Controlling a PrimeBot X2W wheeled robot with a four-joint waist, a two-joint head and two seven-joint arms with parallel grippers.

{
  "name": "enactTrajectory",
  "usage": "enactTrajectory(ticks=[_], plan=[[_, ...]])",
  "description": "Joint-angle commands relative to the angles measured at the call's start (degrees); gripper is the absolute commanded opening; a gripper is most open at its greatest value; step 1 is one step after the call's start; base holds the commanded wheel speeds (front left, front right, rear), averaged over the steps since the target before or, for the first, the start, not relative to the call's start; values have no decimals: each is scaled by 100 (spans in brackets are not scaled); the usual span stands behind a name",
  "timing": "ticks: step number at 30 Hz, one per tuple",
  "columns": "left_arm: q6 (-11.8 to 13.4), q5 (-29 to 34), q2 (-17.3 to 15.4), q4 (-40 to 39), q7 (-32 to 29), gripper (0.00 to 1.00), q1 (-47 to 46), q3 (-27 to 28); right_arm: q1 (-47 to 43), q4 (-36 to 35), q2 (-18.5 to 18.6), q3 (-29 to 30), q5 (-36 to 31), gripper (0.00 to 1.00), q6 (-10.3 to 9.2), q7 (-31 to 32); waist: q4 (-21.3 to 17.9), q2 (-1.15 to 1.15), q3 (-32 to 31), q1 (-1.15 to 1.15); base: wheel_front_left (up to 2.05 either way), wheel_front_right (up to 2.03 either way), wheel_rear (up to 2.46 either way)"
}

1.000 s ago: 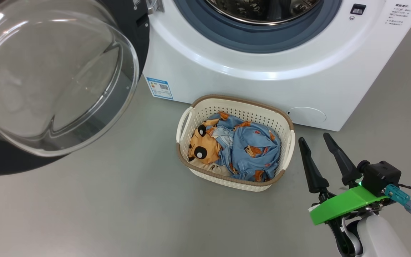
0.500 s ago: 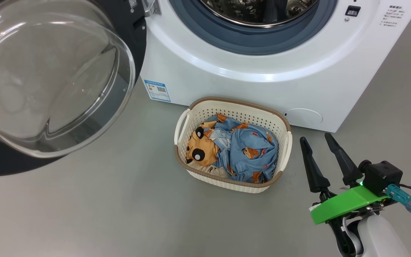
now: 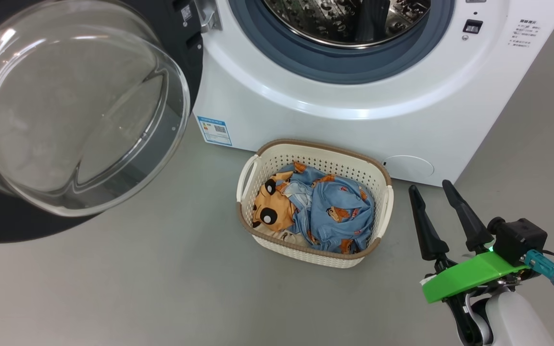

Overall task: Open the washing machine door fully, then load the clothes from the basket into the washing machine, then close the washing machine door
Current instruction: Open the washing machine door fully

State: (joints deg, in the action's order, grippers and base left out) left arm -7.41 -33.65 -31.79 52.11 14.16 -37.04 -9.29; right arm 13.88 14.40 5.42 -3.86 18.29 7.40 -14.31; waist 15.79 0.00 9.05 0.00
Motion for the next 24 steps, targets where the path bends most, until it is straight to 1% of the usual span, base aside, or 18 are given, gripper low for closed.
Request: enactTrajectory(ticks=[1, 11, 12, 13, 14, 15, 24], plan=[[-3, -45, -324, -182, 66, 0, 31, 189, -48, -153, -24, -114, 35, 100, 9, -69, 14, 0, -38, 0, 0, 0, 0], [-5, -124, -206, -901, 80, 0, 486, 218, -117, -173, 4, -129, 58, 100, 9, -69, -28, 0, -164, 0, 0, 0, 0], [-3, -133, -193, -986, 81, 25, 550, 230, -128, -175, 9, -134, 61, 100, 9, -69, -39, 0, -177, 0, 0, 0, 0], [-1, -143, -176, -1077, 82, 47, 615, 245, -140, -176, 17, -138, 66, 100, 9, -69, -50, 0, -191, 0, 0, 0, 0], [10, -147, -159, -1182, 82, 88, 679, 263, -152, -177, 27, -142, 70, 100, 9, -69, -63, 0, -209, 0, 0, 0, 0], [23, -155, -141, -1293, 82, 100, 749, 290, -169, -176, 35, -150, 72, 100, 9, -69, -80, 0, -236, 0, 0, 0, 0], [340, -170, 126, -2552, 83, 100, 1626, 544, -244, -168, 166, -270, 141, 100, 9, -69, -337, 0, -437, 0, 0, 0, 0]])
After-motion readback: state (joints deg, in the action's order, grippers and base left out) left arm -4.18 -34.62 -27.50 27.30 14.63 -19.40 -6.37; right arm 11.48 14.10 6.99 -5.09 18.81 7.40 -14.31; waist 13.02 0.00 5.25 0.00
